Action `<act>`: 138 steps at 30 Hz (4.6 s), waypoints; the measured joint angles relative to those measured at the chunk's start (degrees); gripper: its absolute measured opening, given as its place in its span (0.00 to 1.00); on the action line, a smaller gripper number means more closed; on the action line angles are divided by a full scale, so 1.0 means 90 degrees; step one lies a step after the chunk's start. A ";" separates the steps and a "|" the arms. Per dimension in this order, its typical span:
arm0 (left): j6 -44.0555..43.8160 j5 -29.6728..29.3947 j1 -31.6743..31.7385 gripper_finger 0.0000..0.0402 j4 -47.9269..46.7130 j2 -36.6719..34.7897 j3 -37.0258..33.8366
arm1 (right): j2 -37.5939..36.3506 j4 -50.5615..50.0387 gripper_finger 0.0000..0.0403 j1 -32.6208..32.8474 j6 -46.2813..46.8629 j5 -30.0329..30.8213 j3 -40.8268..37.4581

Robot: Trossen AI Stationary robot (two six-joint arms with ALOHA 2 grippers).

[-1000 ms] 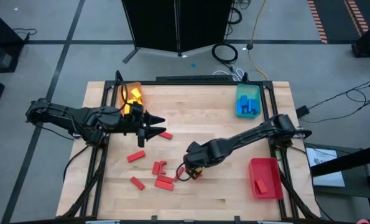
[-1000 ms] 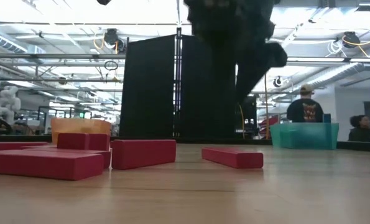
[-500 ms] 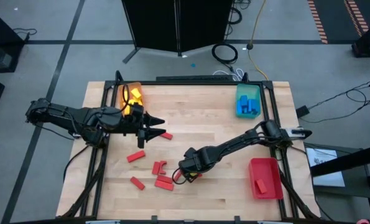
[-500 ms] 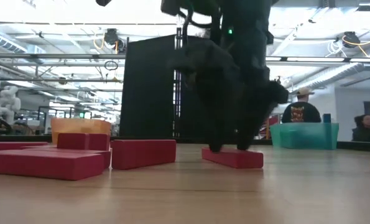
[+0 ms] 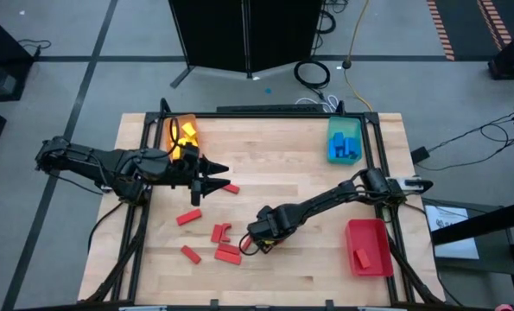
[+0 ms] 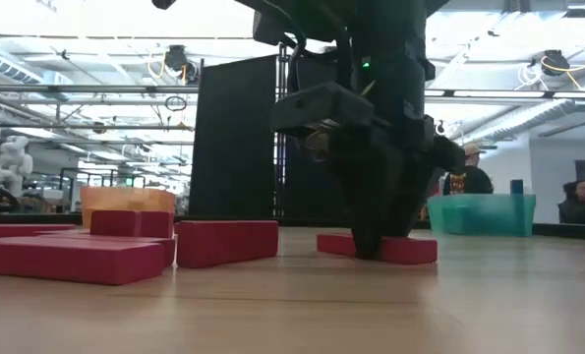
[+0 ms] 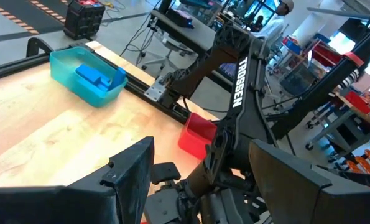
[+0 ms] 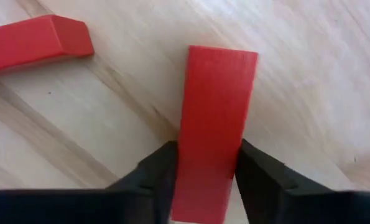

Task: Sort blocks
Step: Put the red block into the red bin

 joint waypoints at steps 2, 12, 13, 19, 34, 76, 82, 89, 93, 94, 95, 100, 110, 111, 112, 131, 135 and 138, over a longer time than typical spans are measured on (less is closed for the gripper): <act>0.0000 0.0002 0.0000 0.64 0.0000 0.0000 0.0000 | 0.0005 -0.0016 0.24 -0.0007 -0.0014 -0.0033 -0.0002; 0.0003 0.0002 0.0000 0.64 0.0000 -0.0002 0.0000 | -0.0584 -0.0449 0.20 0.0062 -0.0362 -0.0273 0.0145; 0.0005 0.0000 0.0000 0.64 0.0000 -0.0002 0.0000 | -0.0756 -0.0513 0.20 0.0070 -0.0386 -0.0248 0.0158; 0.0005 0.0001 0.0000 0.64 -0.0002 -0.0002 0.0000 | -0.1852 -0.1498 0.20 0.0398 -0.0265 0.0201 0.0165; 0.0000 -0.0470 0.0007 0.64 0.0005 -0.0002 0.0000 | -0.4028 -0.4303 0.20 0.2472 0.3656 0.0695 0.0118; -0.0010 -0.0913 0.0019 0.64 0.0046 -0.0002 0.0000 | -0.4116 -0.1542 0.21 0.4144 0.6952 -0.0992 -0.3728; -0.0008 -0.0913 0.0019 0.64 0.0046 -0.0002 0.0000 | -0.4119 -0.1547 0.42 0.4142 0.6918 -0.0992 -0.3728; -0.0005 -0.0913 0.0019 0.64 0.0046 -0.0002 0.0000 | -0.4119 -0.1323 0.48 0.4142 0.6806 -0.1007 -0.3725; -0.0005 -0.0913 0.0019 0.64 0.0049 -0.0002 0.0000 | -0.4128 -0.1349 0.47 0.4126 0.6624 -0.0928 -0.3402; -0.0005 -0.0913 0.0019 0.64 0.0047 -0.0002 0.0000 | -0.4129 -0.1454 0.47 0.4097 0.6527 -0.0909 -0.3227; -0.0005 -0.0913 0.0019 0.64 0.0048 -0.0002 0.0000 | -0.4129 -0.1593 0.47 0.4061 0.6419 -0.0846 -0.3032; 0.0000 -0.0916 0.0019 0.64 0.0049 -0.0002 0.0000 | -0.4133 -0.2322 0.47 0.3737 0.5724 0.0442 -0.1696; 0.0001 -0.0913 0.0001 0.64 0.0049 -0.0002 0.0000 | -0.4143 -0.2183 0.47 0.1897 0.2034 0.2707 -0.0160; 0.0000 -0.0913 -0.0006 0.64 0.0049 -0.0002 0.0000 | -0.4140 -0.1884 0.47 0.1657 0.1495 0.2687 -0.0159; 0.0000 -0.0913 -0.0018 0.64 0.0049 -0.0002 0.0000 | -0.4127 -0.1552 0.47 0.1437 0.0975 0.2675 -0.0158; 0.0002 -0.0266 -0.0037 0.64 -0.0020 -0.0290 -0.0005 | -0.2131 0.2251 0.47 -0.0071 -0.6525 0.0883 -0.0153; 0.0002 -0.0287 0.0011 0.64 -0.0160 -0.0358 -0.0005 | -0.1671 0.2529 0.47 -0.0070 -0.7177 0.0316 -0.0155; 0.0002 -0.0389 0.0067 0.64 -0.0486 -0.0415 -0.0005 | -0.1483 0.2689 0.47 -0.0128 -0.7342 0.0023 -0.0155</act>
